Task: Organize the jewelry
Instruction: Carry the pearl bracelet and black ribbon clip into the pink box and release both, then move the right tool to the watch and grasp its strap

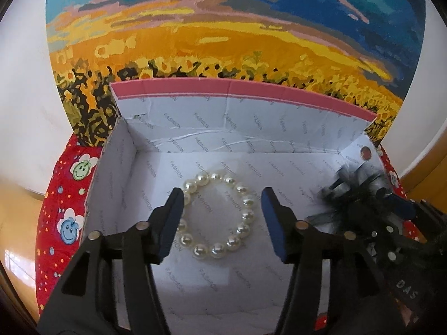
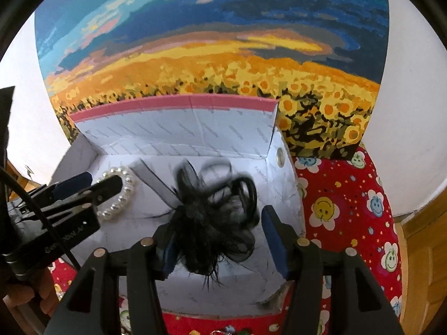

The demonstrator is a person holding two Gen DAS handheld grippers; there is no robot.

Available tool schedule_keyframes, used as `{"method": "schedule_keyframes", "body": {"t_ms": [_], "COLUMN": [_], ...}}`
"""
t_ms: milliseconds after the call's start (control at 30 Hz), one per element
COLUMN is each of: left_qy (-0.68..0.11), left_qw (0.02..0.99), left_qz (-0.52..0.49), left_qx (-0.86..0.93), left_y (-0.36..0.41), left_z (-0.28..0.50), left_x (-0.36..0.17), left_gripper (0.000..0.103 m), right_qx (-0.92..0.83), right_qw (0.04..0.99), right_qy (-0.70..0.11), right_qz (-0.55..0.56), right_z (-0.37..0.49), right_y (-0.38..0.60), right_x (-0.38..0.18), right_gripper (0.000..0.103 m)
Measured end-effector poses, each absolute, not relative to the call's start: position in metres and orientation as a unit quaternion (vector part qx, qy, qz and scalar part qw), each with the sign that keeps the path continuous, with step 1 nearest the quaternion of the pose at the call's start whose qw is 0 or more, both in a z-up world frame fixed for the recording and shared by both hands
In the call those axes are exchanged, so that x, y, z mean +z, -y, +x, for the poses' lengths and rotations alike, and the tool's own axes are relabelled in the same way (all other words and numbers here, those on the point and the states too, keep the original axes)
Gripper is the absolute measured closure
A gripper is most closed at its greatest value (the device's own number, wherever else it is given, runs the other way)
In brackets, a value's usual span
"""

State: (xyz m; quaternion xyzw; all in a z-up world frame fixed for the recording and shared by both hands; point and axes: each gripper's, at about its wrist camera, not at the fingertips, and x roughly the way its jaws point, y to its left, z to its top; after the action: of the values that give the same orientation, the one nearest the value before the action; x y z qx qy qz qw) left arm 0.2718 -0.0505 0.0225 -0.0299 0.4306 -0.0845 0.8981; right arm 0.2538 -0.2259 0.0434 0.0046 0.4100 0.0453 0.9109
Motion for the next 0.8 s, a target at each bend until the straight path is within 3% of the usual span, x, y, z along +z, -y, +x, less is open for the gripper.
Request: {"method": "schedule_keyframes", "body": {"t_ms": [167, 800], "left_qy": [-0.42, -0.394], "left_qw": [0.903, 0.914], "left_qz": [-0.031, -0.01], "left_qx": [-0.085, -0.095], "left_y": [0.047, 0.032], "left_z": [0.267, 0.17], "left_x": [0.037, 0.089], "left_gripper": [0.042, 0.036], "right_qx": [0.051, 0.082], "right_qw": [0.92, 0.923], "right_qy": [-0.388, -0.37], "right_qz": [0.009, 0.058], "right_z": [0.239, 0.147], "right_y": [0.226, 0.23], "right_x": [0.059, 0.101], "right_gripper": [0.034, 0.029]}}
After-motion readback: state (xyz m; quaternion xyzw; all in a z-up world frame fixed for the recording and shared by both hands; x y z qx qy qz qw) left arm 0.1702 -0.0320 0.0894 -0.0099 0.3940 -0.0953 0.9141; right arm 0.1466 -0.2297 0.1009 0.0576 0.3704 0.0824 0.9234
